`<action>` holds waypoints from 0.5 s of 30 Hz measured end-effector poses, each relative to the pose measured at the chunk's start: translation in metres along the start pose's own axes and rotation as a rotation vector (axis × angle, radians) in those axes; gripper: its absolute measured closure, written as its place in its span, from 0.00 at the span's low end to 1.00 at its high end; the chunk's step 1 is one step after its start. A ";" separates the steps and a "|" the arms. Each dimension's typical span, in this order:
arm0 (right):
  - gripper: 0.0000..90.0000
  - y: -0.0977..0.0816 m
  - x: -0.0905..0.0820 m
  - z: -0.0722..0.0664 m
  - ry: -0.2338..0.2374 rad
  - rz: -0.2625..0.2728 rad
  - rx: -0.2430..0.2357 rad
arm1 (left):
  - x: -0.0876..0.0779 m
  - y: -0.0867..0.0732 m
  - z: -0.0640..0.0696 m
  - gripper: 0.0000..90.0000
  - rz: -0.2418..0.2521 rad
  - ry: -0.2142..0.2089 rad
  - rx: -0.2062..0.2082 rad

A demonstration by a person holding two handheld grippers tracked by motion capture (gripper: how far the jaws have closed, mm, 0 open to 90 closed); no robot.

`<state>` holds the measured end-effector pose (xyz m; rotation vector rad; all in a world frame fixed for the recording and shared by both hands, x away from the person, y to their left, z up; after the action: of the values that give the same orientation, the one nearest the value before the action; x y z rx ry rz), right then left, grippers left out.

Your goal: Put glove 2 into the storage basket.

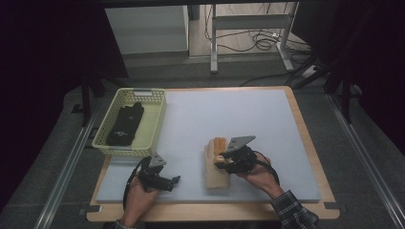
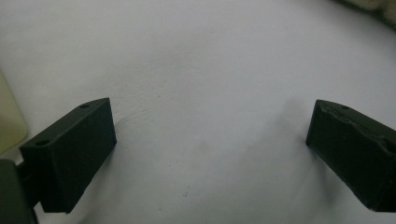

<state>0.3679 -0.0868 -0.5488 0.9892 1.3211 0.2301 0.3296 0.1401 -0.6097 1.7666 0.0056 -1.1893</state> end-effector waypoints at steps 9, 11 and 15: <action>0.45 0.001 -0.019 0.007 -0.020 0.069 0.049 | 0.000 0.000 0.000 0.02 0.001 0.001 -0.002; 0.46 -0.002 -0.028 0.012 -0.032 0.086 0.076 | 0.000 0.000 0.000 0.02 0.001 0.001 -0.002; 0.68 -0.029 -0.033 0.019 -0.039 0.076 0.148 | 0.000 0.000 0.000 0.02 -0.004 0.000 0.004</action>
<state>0.3643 -0.1346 -0.5476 1.1648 1.2801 0.1708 0.3296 0.1405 -0.6098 1.7704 0.0063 -1.1930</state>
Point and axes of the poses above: each handheld gripper's, and its own axes: x roughly forward along the jaws, y roughly out of its top, z roughly to its right, the point moved 8 cm from there along x, roughly forward along the jaws, and after that the axes turned 8 degrees about x, right-handed, at the moved point
